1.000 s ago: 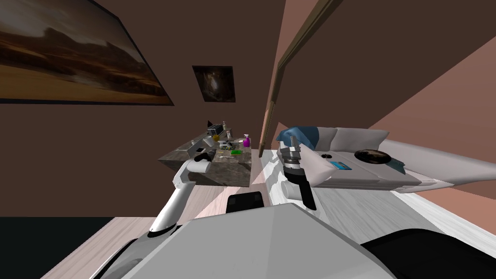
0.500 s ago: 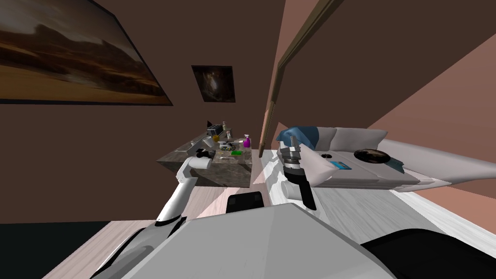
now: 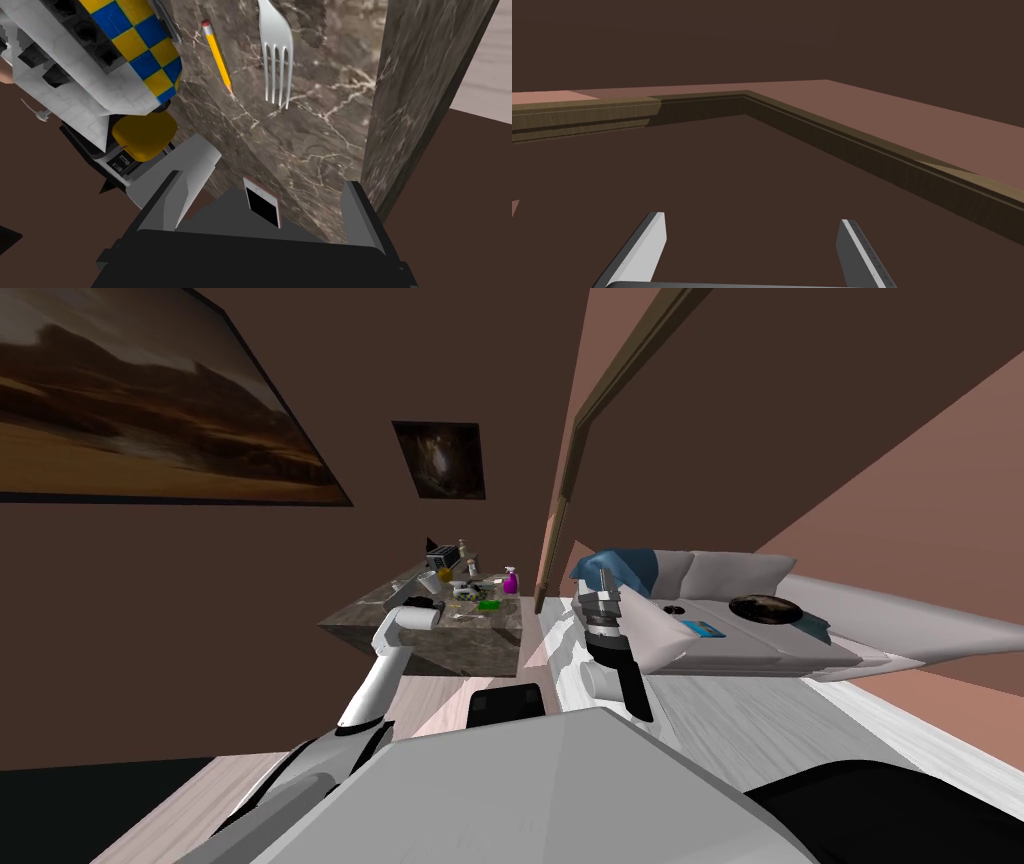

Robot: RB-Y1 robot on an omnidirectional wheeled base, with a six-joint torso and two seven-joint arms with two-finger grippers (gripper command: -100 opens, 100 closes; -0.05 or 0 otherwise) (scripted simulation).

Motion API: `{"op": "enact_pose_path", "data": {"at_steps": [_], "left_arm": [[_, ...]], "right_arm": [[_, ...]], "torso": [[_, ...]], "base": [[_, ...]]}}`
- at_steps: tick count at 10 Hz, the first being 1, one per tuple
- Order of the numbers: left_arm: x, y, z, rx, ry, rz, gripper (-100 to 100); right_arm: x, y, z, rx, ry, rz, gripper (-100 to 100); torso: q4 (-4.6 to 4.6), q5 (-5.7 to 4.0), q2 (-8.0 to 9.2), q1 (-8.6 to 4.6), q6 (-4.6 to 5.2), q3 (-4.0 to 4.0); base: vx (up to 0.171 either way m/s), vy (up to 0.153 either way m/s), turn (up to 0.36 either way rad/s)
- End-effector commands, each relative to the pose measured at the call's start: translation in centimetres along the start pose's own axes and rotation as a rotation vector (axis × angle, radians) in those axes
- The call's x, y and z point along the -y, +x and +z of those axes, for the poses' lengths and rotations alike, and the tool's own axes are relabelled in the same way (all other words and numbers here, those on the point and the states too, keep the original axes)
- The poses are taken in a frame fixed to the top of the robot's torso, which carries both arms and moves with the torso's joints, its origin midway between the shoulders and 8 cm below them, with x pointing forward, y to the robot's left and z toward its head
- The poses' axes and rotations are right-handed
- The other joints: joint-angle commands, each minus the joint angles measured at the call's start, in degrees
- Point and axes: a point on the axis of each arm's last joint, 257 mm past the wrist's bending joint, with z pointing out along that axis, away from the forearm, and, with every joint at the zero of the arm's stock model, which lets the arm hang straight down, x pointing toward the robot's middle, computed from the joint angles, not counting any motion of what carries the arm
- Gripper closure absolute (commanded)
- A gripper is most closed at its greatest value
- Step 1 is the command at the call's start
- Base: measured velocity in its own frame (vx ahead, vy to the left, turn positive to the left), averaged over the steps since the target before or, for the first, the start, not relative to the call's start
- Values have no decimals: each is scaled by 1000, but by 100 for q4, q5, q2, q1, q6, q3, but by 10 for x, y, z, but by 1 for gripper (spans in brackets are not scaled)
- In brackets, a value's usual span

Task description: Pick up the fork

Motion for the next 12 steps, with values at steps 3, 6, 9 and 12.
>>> {"op": "enact_pose_path", "data": {"at_steps": [3,6,9,12], "left_arm": [[-15,4,3,-19,-97,-20,-100],[-22,12,7,-50,-189,-56,-100],[-36,21,5,-75,-280,-73,-100],[-44,38,2,-118,-373,-102,-100]], "right_arm": [[0,0,0,0,0,0,0],[0,0,0,0,0,0,0],[0,0,0,0,0,0,0],[0,0,0,0,0,0,0]], "torso": [[1,-1,2,-2,1,1],[-1,1,-6,3,-1,-3],[-2,0,-8,2,0,-4],[-1,1,-3,2,-1,-2]], "base": [[24,18,-20],[45,35,-35],[43,29,-33],[41,35,-43]]}}
